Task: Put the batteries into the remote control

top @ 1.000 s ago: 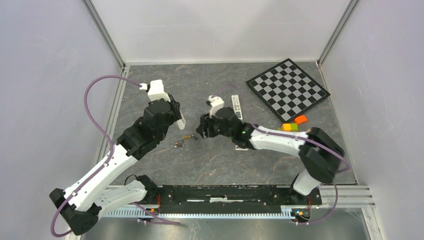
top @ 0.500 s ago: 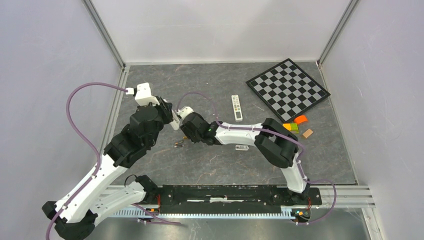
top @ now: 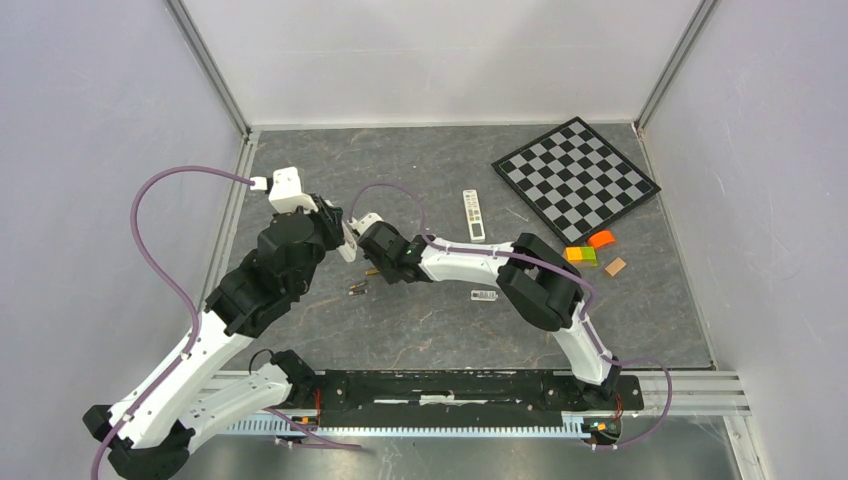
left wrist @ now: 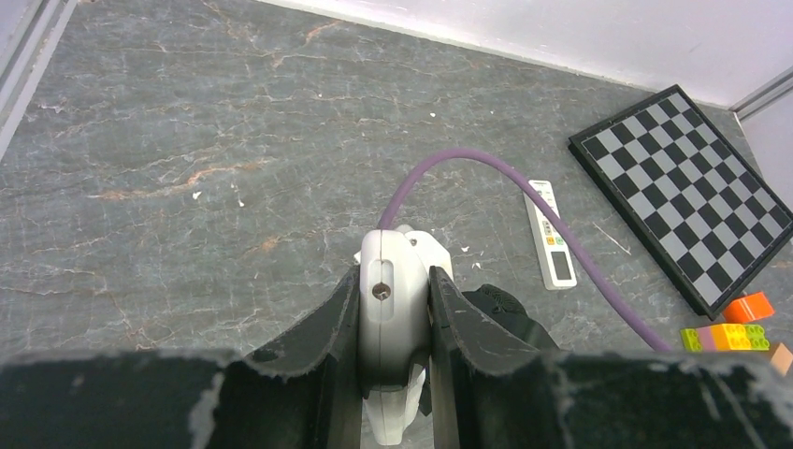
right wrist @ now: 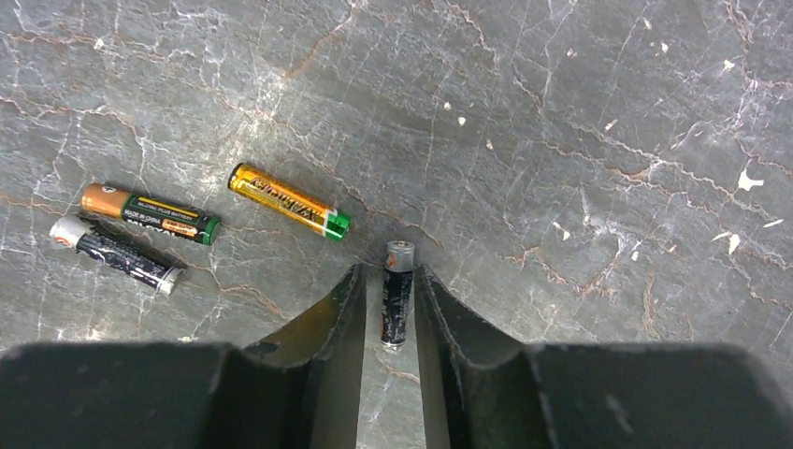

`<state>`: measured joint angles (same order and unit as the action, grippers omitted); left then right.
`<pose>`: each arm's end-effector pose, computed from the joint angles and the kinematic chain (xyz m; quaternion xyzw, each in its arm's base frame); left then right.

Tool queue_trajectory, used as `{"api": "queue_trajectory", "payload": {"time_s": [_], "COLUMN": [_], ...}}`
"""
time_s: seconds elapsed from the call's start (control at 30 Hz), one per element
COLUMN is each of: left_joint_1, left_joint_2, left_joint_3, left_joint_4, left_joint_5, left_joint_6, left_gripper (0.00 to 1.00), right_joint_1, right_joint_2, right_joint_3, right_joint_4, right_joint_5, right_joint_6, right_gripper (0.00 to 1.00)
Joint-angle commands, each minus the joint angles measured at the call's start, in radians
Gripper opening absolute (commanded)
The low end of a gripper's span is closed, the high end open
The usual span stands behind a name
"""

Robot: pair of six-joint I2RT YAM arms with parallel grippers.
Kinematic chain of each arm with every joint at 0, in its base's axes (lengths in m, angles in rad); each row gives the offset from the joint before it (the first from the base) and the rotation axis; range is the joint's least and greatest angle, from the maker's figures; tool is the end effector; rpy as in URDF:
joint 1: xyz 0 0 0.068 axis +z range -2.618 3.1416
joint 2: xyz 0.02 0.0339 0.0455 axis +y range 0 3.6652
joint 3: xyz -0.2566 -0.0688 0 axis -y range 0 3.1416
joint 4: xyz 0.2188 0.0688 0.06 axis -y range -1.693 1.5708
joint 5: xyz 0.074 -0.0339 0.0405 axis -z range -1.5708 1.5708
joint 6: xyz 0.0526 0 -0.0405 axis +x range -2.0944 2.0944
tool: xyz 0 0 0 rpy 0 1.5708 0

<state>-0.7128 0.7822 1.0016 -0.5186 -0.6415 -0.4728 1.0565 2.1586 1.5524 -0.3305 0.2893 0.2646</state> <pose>0.1337 -0.0739 0.3663 -0.0945 0.7805 -0.1044 0.6091 0.2344 0.3844 0.1515 -0.3212 0.8848 0.0811 0.3276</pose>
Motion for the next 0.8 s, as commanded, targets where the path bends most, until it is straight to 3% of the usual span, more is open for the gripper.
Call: {"api": "queue_trajectory", "payload": {"time_s": [0.0,0.1,0.17,0.3,0.5,0.63,0.77], "left_joint_1": [0.006,0.006,0.006,0.005,0.006,0.005,0.006], "left_joint_2": [-0.011,-0.010,-0.011,-0.006,0.013,0.026,0.063], "left_joint_3": [0.038,0.038,0.038,0.037,0.024,-0.009,-0.044], "left_joint_4": [0.034,0.034,0.034,0.034,0.050,0.117,0.220], "left_joint_5": [0.009,0.009,0.011,0.018,0.085,0.239,0.514], "left_joint_6": [0.033,0.033,0.033,0.030,0.033,0.054,0.039], "left_gripper": [0.02,0.02,0.02,0.02,0.02,0.02,0.02], "right_joint_1": [-0.008,-0.015,-0.017,-0.025,-0.055,-0.088,-0.132], "right_joint_2": [0.025,0.039,0.038,0.003,-0.162,-0.360,-0.600], "right_joint_3": [0.032,0.045,0.048,0.016,-0.146,-0.341,-0.539], "right_joint_4": [-0.044,-0.068,-0.085,-0.072,0.031,0.170,0.294], "right_joint_5": [-0.029,-0.033,-0.015,0.036,0.086,0.095,0.100], "right_joint_6": [0.009,0.012,0.019,0.035,0.075,0.099,0.117], "right_gripper": [0.31,0.28,0.19,0.10,0.05,0.03,0.03]}}
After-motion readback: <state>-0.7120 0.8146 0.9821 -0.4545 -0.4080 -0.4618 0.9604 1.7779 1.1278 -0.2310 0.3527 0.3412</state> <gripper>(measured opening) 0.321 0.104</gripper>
